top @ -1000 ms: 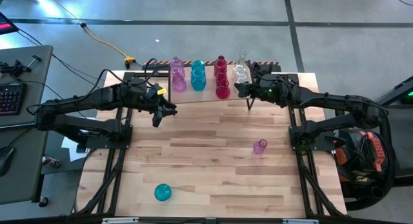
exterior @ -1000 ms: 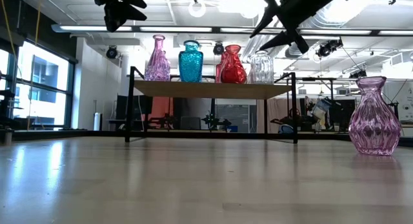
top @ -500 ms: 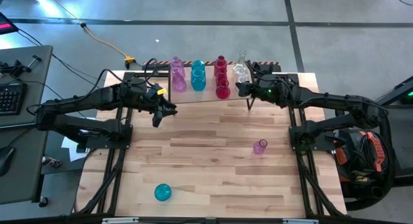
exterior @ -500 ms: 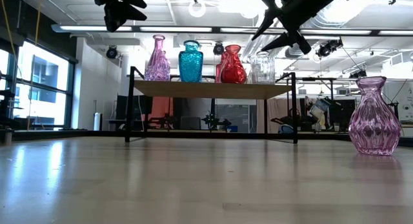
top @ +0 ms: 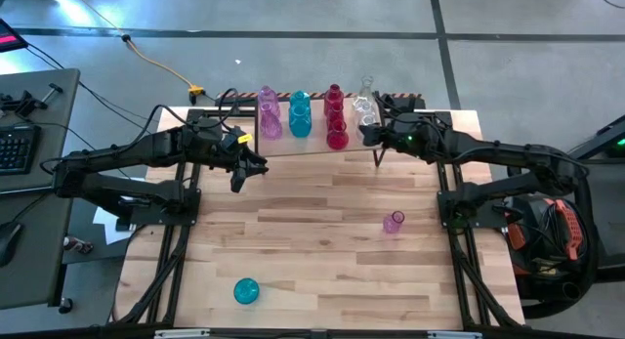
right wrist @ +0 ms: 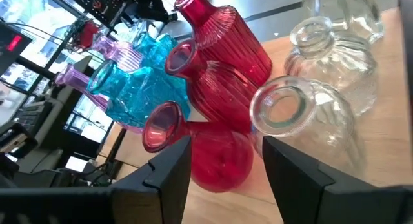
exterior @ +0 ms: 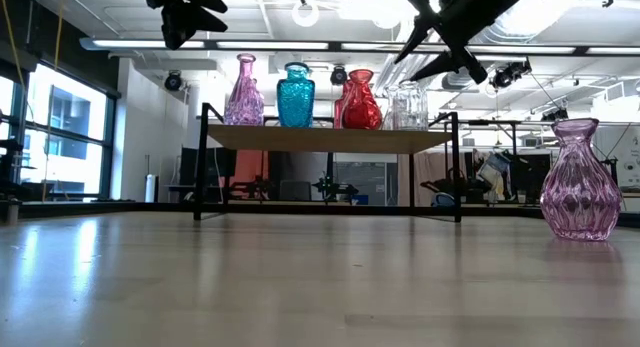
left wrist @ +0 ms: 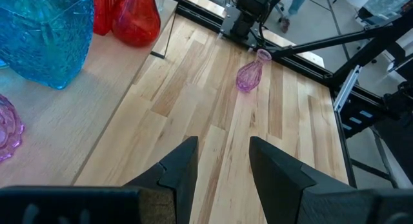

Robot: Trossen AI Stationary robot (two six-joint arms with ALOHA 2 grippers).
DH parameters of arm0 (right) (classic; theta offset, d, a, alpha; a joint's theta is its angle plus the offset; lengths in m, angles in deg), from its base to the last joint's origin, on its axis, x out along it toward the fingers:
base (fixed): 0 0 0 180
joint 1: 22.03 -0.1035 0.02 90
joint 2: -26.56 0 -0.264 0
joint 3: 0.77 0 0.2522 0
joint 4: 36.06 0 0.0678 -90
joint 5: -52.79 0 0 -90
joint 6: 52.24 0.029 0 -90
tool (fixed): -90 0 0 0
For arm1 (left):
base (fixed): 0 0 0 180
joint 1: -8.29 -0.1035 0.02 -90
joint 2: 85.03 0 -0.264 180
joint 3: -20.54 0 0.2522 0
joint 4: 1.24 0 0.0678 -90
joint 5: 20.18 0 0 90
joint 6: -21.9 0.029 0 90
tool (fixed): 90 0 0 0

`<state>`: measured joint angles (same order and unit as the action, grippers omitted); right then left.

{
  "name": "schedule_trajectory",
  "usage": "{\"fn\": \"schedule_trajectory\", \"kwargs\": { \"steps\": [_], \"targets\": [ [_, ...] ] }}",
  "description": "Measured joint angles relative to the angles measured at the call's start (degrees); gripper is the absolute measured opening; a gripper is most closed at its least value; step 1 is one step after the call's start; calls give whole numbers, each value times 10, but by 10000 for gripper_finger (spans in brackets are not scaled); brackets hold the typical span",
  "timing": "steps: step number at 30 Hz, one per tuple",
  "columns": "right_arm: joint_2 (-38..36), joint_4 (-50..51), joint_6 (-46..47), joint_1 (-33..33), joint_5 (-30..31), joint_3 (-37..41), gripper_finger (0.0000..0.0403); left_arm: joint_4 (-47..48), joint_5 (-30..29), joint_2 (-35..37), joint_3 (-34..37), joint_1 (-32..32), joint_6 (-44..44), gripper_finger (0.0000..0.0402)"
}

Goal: Sort vases onto shelf
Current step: Adjust the transparent vase, then adjust the shelf

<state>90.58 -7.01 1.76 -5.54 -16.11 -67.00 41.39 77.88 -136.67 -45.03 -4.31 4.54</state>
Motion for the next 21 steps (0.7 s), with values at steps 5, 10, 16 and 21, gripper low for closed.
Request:
{"fn": "schedule_trajectory", "kwargs": {
  "steps": [5, 10, 16, 21],
  "targets": [
    [-15, 4, -6, -1, 1, 0, 181, 0, 0, 0, 0, 0, 0, 131],
    [-36, 4, -57, -5, -6, 0, 181, 0, 0, 0, 0, 0, 0, 131],
    [-88, 3, -177, 0, -95, 0, 181, 0, 0, 0, 0, 0, 0, 131],
    [-141, 21, -279, -4, -147, 3, 181, 0, 0, 0, 0, 0, 0, 131]
  ]
}}
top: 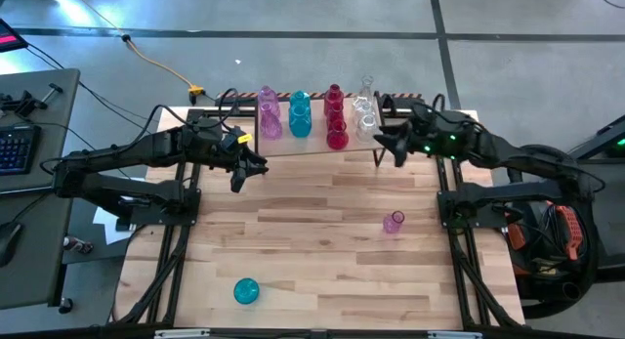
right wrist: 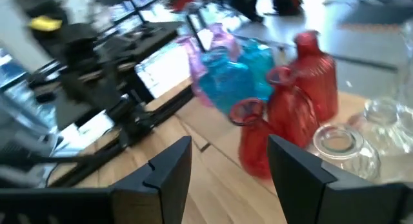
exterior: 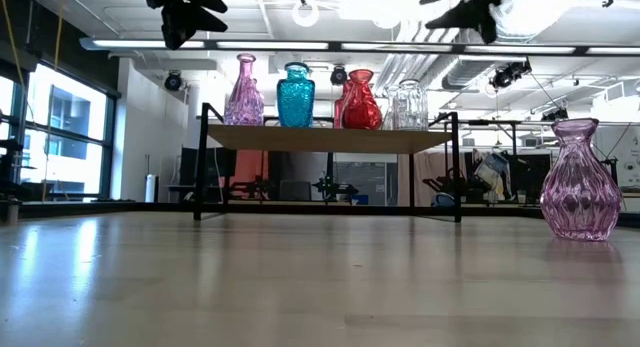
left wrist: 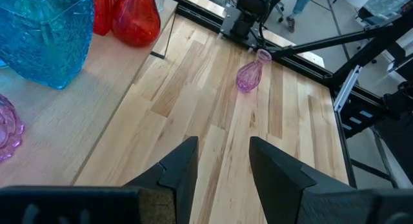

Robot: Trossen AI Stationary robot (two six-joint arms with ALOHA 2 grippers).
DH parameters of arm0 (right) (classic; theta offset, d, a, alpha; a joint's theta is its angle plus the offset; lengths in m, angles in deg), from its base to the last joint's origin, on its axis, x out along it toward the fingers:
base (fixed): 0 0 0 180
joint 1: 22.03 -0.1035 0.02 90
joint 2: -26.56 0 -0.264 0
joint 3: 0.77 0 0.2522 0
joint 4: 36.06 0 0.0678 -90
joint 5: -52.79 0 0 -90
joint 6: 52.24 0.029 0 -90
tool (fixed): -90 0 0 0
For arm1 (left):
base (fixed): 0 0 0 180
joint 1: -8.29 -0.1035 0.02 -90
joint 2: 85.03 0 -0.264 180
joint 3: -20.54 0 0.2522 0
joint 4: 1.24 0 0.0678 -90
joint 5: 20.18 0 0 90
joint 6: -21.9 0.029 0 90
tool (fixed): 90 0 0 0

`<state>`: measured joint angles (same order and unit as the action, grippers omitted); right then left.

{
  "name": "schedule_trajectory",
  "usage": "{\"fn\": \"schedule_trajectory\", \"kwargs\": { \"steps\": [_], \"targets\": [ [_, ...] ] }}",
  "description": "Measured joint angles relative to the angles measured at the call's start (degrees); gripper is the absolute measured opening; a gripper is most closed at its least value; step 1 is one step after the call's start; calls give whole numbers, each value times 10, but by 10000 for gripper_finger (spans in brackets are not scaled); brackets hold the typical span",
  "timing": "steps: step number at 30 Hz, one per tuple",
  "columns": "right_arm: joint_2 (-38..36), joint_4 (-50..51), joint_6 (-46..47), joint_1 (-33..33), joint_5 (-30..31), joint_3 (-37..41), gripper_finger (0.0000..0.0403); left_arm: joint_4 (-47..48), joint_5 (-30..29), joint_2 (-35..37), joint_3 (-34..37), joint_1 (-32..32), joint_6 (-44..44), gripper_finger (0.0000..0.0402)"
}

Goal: Sort vases onto shelf
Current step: Adjust the shelf

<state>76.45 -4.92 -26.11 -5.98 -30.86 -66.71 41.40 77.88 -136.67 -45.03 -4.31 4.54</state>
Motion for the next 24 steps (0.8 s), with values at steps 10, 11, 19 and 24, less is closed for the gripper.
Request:
{"fn": "schedule_trajectory", "kwargs": {
  "steps": [10, 11, 19, 24],
  "targets": [
    [-133, -123, -86, -62, -8, 169, 181, 0, 0, 0, 0, 0, 0, 131],
    [-144, -139, -95, -66, -8, 189, 181, 0, 0, 0, 0, 0, 0, 131],
    [-230, -259, -159, -106, -34, 343, 181, 0, 0, 0, 0, 0, 0, 131],
    [-281, -333, -159, -113, -34, 423, 181, 0, 0, 0, 0, 0, 0, 131]
  ]
}}
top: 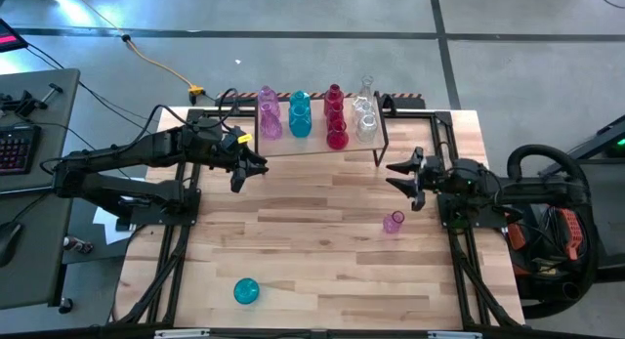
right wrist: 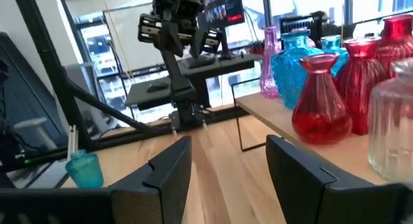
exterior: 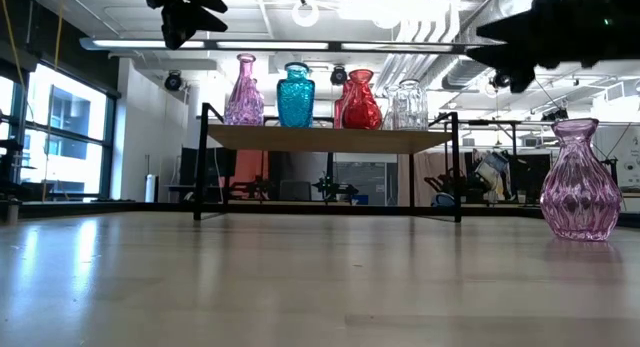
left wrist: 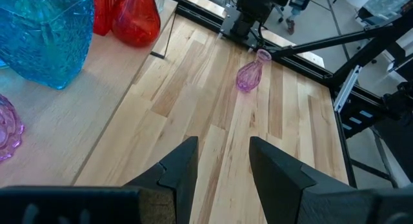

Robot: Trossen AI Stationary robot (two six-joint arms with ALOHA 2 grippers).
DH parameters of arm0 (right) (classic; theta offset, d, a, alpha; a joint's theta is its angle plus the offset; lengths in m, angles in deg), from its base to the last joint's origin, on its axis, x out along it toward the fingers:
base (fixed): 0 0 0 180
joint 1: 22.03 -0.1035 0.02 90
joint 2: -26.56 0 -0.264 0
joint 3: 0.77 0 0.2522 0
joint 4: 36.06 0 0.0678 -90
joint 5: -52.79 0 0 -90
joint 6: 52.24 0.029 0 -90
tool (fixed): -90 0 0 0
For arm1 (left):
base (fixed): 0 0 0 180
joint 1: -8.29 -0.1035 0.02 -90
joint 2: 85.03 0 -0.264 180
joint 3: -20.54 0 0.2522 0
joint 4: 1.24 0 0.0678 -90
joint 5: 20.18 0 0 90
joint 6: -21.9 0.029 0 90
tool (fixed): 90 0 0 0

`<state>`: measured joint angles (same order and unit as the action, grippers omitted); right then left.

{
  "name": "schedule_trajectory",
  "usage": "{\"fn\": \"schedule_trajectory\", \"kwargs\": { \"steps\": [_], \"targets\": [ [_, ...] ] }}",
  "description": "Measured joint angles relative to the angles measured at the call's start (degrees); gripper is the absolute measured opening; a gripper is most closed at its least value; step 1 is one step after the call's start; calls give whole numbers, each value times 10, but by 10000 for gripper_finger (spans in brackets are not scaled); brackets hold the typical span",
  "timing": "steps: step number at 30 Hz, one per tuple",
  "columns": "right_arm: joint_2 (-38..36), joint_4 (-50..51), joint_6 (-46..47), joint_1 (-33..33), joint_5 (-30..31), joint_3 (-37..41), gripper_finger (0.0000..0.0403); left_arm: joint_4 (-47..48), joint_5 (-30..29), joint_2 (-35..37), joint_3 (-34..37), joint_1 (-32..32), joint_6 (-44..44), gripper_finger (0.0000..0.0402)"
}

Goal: Sort vases onto shelf
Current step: Adjust the shelf

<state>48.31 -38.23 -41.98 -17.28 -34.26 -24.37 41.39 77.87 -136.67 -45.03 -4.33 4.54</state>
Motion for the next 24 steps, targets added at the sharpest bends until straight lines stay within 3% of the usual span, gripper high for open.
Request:
{"fn": "schedule_trajectory", "kwargs": {
  "steps": [9, 24],
  "targets": [
    [-53, -65, -2, 0, 5, 89, 181, 0, 0, 0, 0, 0, 0, 131],
    [-57, 11, 2, 0, 5, 92, 181, 0, 0, 0, 0, 0, 0, 131]
  ]
}}
